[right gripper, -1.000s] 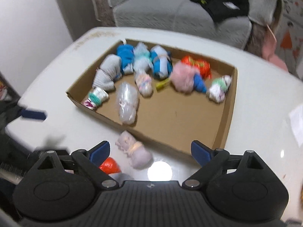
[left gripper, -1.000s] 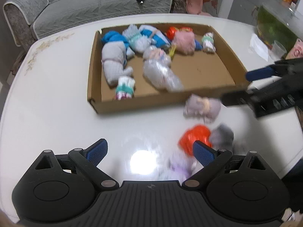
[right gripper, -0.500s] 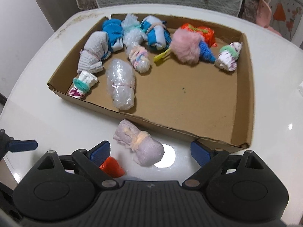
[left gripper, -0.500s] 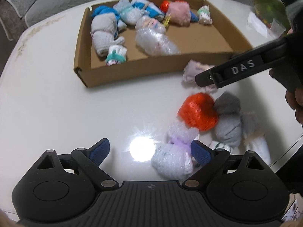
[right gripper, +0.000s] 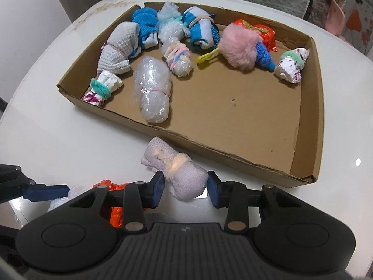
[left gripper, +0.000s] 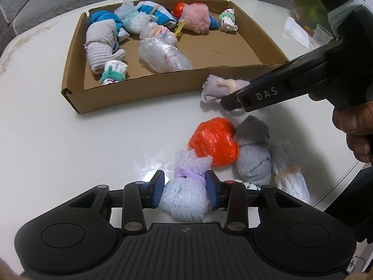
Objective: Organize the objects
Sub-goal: 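Move both tools back to the pile and grasp the lilac sock roll with the right tool, then grasp the white mesh bundle with the left tool while the right lifts the lilac sock roll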
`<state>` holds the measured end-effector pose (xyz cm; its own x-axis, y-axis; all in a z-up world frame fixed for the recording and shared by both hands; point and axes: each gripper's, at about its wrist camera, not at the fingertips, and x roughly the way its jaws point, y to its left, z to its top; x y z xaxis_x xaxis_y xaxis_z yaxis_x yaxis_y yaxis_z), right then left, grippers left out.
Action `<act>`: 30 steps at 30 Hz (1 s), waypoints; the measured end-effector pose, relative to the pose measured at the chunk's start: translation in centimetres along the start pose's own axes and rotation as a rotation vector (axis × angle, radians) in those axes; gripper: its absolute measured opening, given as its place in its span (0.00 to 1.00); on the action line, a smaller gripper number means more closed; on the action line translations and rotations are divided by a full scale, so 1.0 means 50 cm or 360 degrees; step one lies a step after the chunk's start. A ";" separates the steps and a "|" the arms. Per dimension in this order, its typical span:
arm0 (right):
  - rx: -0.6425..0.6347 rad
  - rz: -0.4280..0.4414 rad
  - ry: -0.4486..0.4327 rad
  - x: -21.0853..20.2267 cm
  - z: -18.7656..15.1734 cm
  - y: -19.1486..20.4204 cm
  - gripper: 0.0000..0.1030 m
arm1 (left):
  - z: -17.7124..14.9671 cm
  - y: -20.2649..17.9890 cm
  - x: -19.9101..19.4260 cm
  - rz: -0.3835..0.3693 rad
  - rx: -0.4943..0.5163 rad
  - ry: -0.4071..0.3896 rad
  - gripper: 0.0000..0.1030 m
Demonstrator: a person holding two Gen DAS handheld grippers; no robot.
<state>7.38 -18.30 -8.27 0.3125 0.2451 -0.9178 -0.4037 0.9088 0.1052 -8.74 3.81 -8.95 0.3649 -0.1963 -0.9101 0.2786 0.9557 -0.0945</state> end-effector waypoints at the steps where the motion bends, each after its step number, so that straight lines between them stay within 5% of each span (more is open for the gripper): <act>1: 0.0006 0.0008 0.0000 -0.003 0.001 -0.005 0.35 | 0.000 0.002 -0.001 -0.0003 -0.0009 0.0000 0.43; 11: 0.0045 0.0104 -0.0092 -0.079 0.007 -0.068 0.35 | 0.031 0.018 -0.025 0.0043 -0.0082 -0.0019 0.41; 21: 0.0127 0.0025 -0.0360 -0.195 0.007 -0.097 0.35 | 0.143 0.025 -0.134 0.0065 -0.0104 -0.0330 0.41; 26: -0.0038 -0.0160 -0.0525 -0.251 0.005 -0.052 0.35 | 0.223 0.013 -0.169 0.0072 -0.0001 -0.0438 0.41; 30: -0.0212 -0.0182 -0.0617 -0.256 0.038 -0.070 0.35 | 0.293 -0.022 -0.163 0.0074 0.0241 -0.0451 0.41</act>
<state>6.45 -23.98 3.83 0.6515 0.2772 -0.7062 -0.4472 0.8922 -0.0624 0.98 1.15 4.47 0.6073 -0.2268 -0.7615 0.3771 0.9258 0.0250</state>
